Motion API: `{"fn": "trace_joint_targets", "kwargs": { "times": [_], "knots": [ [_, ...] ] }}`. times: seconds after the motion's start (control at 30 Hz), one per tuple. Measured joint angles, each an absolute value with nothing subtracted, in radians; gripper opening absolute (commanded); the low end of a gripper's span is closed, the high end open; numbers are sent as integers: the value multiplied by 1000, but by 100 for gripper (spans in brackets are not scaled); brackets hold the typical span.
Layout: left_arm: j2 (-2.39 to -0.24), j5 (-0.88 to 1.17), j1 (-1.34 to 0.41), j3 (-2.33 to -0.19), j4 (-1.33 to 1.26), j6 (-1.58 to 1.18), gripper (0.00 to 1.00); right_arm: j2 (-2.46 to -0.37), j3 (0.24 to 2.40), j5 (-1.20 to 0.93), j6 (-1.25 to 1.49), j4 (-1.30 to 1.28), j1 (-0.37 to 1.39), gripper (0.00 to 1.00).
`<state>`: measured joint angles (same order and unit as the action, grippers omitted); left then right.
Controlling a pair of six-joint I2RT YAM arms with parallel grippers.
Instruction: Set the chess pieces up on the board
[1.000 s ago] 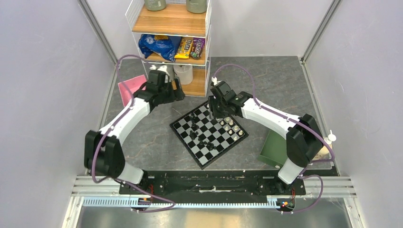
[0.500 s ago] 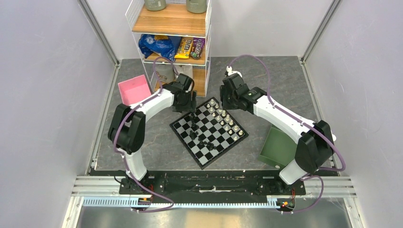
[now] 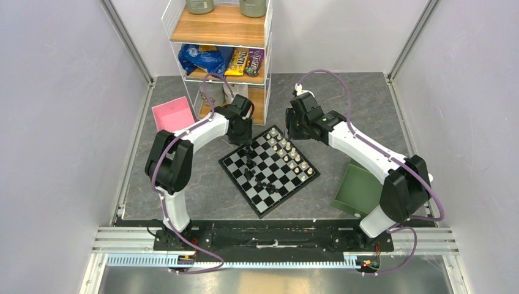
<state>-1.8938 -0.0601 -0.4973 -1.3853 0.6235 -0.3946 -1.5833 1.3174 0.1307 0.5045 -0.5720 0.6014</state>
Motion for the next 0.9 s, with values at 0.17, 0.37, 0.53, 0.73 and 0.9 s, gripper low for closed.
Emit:
{"fn": "trace_joint_targets", "kwargs": {
  "times": [0.17, 0.37, 0.53, 0.73, 0.9],
  "knots": [
    [-1919, -59, -497, -1400, 632, -395, 40, -1583, 1317, 125, 504, -568, 595, 49],
    [-1922, -58, -498, -1409, 641, -395, 16, -1584, 1317, 116, 504, -567, 590, 49],
    [-1922, -60, -500, -1410, 641, -395, 2, -1587, 1317, 105, 503, -565, 586, 49],
    [-1914, -86, -502, -1404, 649, -395, 2, -1591, 1317, 91, 504, -561, 585, 49],
    [-1861, -138, -501, -1348, 660, -398, 2, -1600, 1317, 81, 504, -561, 585, 49]
  ]
}}
